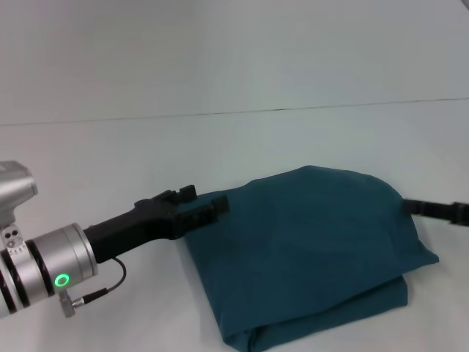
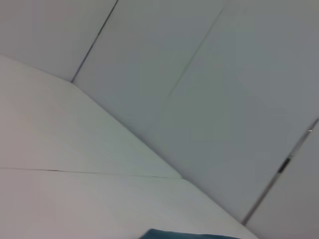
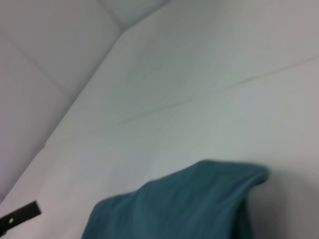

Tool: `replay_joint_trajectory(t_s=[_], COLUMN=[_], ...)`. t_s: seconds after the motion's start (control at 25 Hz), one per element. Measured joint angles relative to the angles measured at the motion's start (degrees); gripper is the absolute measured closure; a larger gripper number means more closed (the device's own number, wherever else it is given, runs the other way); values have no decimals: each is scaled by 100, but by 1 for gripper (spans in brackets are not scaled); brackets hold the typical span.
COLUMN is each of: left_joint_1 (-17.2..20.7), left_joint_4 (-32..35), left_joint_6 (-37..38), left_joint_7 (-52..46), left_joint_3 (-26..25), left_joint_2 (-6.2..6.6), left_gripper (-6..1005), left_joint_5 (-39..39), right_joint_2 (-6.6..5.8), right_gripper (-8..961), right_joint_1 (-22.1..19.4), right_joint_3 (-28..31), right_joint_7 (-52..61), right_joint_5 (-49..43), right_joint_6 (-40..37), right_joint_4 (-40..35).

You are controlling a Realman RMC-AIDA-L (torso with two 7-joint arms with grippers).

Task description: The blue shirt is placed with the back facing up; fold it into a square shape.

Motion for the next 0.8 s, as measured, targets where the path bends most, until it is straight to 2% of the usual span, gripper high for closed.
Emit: replay_joint_trajectory(t_s=[0.08,0.24,0.52,0.72,0.8], left_joint_1=[-22,-64,-136,-101,-87], left_joint_4=[9,31,36,43,45], left_joint_6=[-138,-281,-630,-681,-687], left_joint_7=[14,15,4,14,12], left_joint_3=[-11,-13,8,-45,-55], left_joint_2=[3,13,33,41,61], left_gripper=[129,131,133,135,136], left_joint_5=[0,0,-1,-3,-6], right_joint_2=[-86,-175,-122,-9,67], right_gripper=[657,452,164,104,174], right_joint_1=[-63,-81,421,776,838], right_joint_3=[191,561,585,246,133], right_joint_7=[-10,12,143,408,413], right_joint_5=[15,42,-22,-334,-366], right_joint_6=[-45,-145,-337,-299,-260], right_joint_4=[-7,-24,-81,-39,-15])
